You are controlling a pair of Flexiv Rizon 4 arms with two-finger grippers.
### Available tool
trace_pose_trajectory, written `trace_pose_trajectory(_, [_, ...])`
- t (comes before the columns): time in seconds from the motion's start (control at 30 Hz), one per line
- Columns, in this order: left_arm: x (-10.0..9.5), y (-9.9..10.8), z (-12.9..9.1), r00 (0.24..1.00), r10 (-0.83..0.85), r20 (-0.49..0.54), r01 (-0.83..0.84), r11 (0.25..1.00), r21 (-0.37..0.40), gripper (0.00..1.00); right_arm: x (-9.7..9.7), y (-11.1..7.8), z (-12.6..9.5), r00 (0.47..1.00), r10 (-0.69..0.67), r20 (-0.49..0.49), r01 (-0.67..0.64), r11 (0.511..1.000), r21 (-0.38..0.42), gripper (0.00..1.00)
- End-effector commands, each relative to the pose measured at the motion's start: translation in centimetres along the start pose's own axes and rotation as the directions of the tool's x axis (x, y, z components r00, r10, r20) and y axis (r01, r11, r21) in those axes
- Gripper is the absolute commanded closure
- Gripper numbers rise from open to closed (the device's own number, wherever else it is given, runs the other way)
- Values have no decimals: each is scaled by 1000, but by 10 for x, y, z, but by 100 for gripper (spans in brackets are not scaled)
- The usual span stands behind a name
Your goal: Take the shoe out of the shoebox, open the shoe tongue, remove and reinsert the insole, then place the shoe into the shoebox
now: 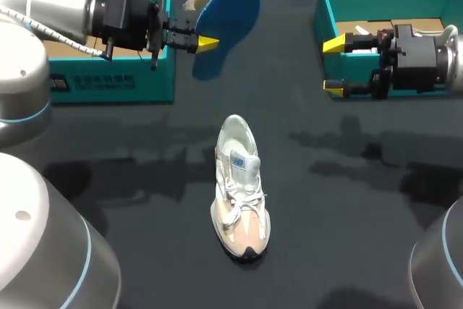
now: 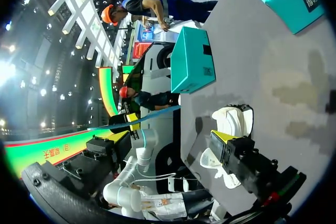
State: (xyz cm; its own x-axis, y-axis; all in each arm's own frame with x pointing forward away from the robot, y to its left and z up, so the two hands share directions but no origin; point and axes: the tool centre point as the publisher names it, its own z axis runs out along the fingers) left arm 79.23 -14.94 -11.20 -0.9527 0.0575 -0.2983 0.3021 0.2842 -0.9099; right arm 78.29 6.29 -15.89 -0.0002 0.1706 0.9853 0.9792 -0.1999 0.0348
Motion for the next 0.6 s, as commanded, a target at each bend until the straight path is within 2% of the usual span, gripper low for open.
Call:
trace_pose_trajectory(0.03, [3,7,4,995,100,26,-101,995,27,100,0,0,1,1000,1,3,-1,1000,0,0])
trace_pose_trajectory(0.2, [-3,10,8,966,255,45,-255,967,1,100,0,0,1,1000,1,3,-1,1000,0,0])
trace_pose_trajectory(0.3, [-8,11,11,946,324,24,-325,945,34,100,0,0,1,1000,1,3,-1,1000,0,0])
trace_pose_trajectory(0.6, [-8,11,11,946,324,24,-325,945,34,100,0,0,1,1000,1,3,-1,1000,0,0])
